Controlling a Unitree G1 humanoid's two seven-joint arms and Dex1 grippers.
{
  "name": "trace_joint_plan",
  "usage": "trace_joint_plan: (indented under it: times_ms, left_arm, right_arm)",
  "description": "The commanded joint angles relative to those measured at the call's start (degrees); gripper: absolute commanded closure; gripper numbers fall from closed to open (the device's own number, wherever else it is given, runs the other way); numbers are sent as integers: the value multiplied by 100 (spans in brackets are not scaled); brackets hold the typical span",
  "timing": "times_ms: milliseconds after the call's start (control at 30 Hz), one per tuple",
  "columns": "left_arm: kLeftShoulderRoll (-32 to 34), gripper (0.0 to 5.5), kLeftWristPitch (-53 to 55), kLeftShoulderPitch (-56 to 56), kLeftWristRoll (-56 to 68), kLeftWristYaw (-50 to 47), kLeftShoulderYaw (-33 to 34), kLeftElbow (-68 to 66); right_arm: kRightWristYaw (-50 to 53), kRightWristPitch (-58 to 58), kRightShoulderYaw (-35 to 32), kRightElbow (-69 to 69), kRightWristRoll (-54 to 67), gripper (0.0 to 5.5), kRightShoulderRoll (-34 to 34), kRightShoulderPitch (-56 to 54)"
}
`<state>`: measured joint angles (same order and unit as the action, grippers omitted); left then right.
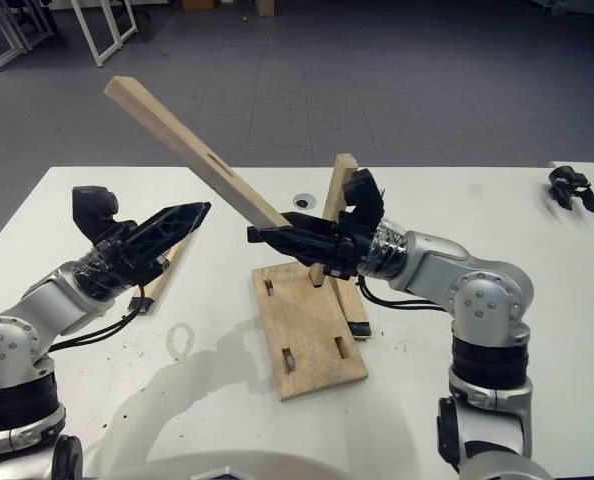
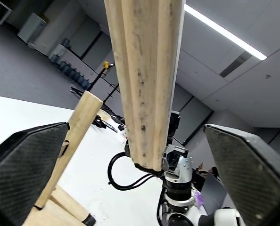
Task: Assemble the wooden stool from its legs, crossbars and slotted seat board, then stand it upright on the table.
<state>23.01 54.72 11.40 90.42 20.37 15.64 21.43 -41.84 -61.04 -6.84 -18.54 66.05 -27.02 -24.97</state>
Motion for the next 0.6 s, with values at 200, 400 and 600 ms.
trace_joint_plan:
  times_ms: [200,400,600]
  left_arm:
    - [416,36,52,378,211,286,-256,-62]
    - [612,126,16,300,-187,645,-400,-54]
    - [683,231,-12,202,-306,988,-384,-44]
  right_arm:
    - [-477,-95,387,-74,-2,344,-211,82]
    - [-481,-104,483,-116,-23,344,-233,84]
    - [-484,-85,538,-119,-60,344,-268,90]
